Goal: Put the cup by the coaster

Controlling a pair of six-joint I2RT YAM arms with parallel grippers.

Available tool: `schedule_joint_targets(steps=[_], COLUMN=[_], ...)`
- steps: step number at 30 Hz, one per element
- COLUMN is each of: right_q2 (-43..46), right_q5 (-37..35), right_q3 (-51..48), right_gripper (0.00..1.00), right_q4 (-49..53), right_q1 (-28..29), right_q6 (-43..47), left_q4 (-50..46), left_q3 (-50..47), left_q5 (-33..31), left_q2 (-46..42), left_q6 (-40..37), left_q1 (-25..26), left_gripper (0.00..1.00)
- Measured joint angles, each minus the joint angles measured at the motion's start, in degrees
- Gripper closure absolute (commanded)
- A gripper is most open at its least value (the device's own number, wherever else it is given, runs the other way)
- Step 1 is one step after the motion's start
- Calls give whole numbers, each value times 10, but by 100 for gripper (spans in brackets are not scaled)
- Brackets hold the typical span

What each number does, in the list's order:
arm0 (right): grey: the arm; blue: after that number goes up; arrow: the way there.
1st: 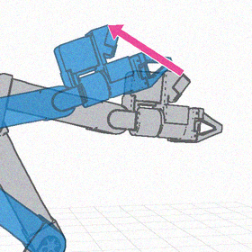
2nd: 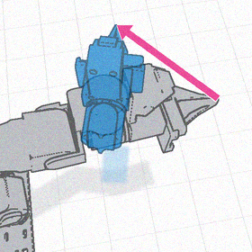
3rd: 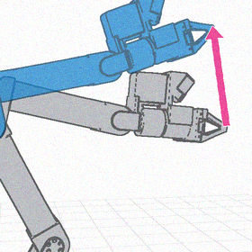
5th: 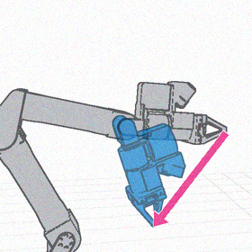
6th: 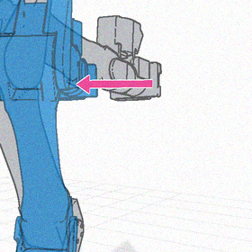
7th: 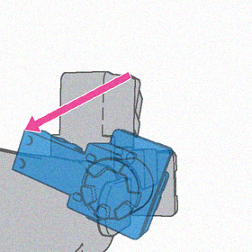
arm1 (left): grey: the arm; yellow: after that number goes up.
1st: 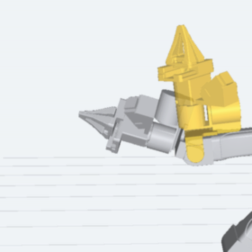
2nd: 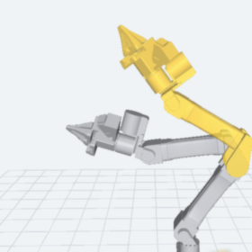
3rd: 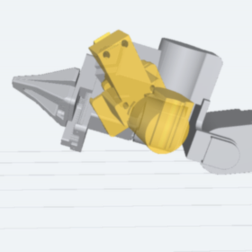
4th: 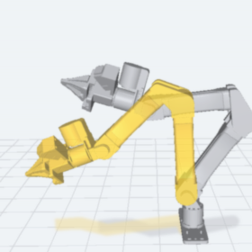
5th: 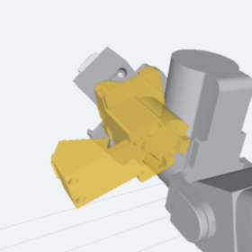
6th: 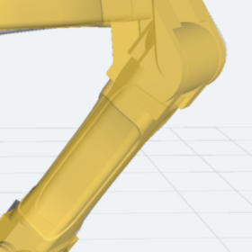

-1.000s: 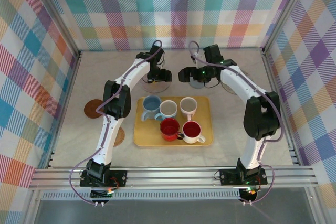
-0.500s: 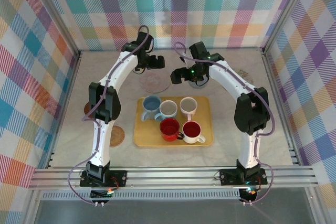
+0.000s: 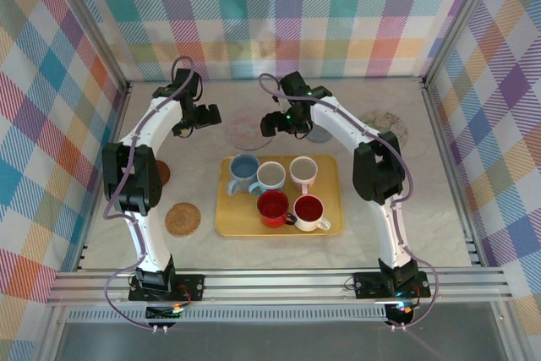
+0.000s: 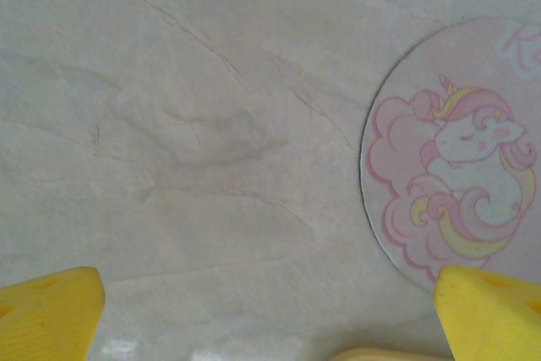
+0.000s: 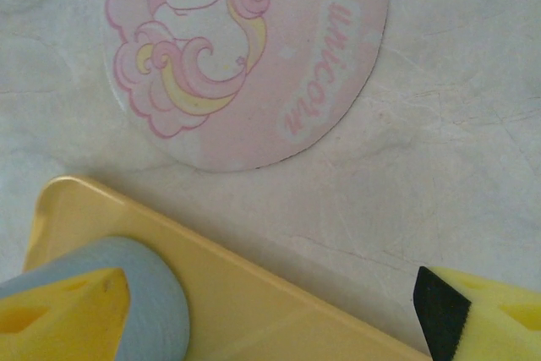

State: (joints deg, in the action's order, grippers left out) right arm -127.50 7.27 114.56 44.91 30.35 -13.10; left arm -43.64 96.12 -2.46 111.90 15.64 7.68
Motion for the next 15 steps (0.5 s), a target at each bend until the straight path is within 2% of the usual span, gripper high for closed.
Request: schedule_joint_targets(steps=[15], right_q2=[-94], right_q5=[-28], right_q3=[47], right_gripper=[19], right_q4=[-38], right_q1=[6], right_q6=[-28], left_q4=[21], left_q3=[-46], left_q5=[0], left_q2=[-55], left_q6=[-2], left_q1=[0], left_gripper=[0])
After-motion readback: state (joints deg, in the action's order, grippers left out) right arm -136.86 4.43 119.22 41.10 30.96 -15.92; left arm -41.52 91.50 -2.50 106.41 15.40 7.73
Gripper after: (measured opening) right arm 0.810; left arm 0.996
